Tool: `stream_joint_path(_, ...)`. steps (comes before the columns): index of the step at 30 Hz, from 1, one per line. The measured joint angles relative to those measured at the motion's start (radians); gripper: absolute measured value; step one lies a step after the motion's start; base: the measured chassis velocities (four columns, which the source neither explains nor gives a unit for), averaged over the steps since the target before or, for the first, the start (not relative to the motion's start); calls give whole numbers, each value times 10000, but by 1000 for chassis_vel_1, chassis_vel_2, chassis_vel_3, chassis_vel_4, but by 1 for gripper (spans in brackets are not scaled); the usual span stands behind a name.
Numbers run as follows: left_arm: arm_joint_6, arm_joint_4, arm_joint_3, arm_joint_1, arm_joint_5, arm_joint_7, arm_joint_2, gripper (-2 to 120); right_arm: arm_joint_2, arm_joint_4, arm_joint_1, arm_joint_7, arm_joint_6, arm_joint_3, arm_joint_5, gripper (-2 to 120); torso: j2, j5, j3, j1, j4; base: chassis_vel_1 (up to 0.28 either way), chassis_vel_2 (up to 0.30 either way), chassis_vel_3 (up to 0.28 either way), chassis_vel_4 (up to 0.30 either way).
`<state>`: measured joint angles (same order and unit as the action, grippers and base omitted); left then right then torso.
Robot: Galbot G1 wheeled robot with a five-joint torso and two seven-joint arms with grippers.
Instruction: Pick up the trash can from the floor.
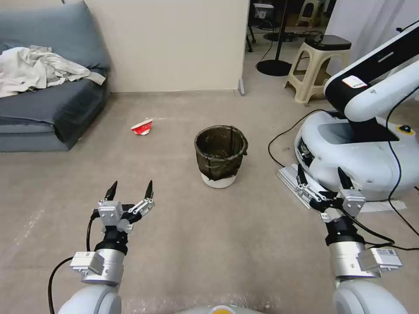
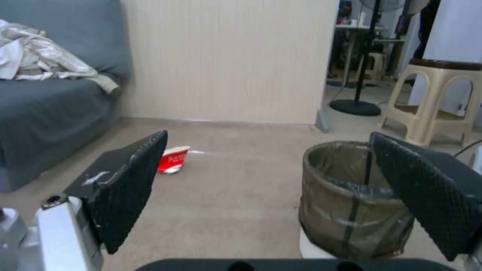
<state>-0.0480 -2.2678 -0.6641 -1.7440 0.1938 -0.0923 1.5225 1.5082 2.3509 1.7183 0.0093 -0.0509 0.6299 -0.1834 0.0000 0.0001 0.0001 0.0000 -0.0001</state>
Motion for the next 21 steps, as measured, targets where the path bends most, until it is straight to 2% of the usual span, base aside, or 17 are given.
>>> stream_joint_path(21, -70, -38, -10, -13, 45, -21, 18, 100, -43, 69, 8, 41, 12, 29, 1, 100, 0, 0, -1, 0, 1, -116, 116, 110, -110)
